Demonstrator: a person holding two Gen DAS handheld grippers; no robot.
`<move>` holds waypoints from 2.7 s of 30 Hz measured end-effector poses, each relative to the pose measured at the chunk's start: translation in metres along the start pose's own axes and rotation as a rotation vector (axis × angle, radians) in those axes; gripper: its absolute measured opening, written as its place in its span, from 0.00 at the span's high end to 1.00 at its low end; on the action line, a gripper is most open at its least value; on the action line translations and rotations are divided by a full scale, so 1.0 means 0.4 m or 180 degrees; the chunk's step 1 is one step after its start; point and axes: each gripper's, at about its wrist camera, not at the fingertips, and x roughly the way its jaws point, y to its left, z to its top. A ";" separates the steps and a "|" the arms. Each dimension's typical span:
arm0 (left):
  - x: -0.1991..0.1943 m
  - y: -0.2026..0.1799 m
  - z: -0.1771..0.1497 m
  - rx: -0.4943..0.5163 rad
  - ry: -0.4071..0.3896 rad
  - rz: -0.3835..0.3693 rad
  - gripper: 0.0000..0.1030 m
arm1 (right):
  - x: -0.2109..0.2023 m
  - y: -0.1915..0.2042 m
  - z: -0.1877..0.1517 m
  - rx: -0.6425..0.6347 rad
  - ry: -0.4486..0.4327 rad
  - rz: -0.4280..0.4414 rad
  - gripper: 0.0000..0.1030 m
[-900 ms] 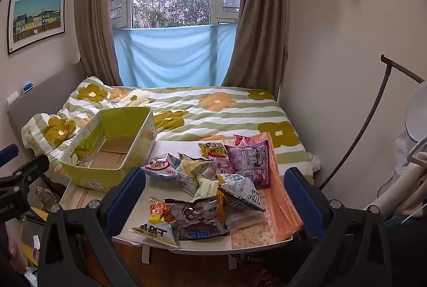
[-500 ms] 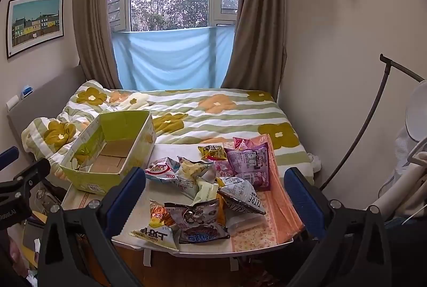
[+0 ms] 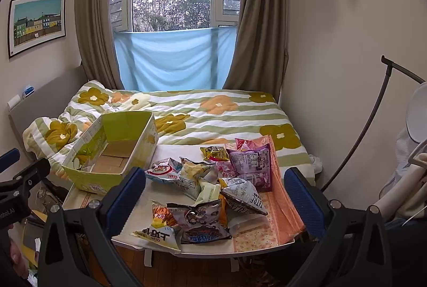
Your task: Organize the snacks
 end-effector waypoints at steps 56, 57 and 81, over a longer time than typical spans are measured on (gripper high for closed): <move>0.005 -0.005 0.011 -0.0009 0.0026 -0.0019 0.01 | -0.005 -0.009 0.003 0.0023 -0.0011 -0.0009 0.00; 0.006 -0.006 0.010 -0.0008 0.0025 -0.0024 0.01 | -0.006 -0.009 0.005 0.0028 -0.0011 -0.0009 0.00; 0.035 -0.034 -0.006 0.0003 0.0267 -0.0050 0.01 | 0.012 -0.040 -0.016 0.0039 0.0108 0.0021 0.00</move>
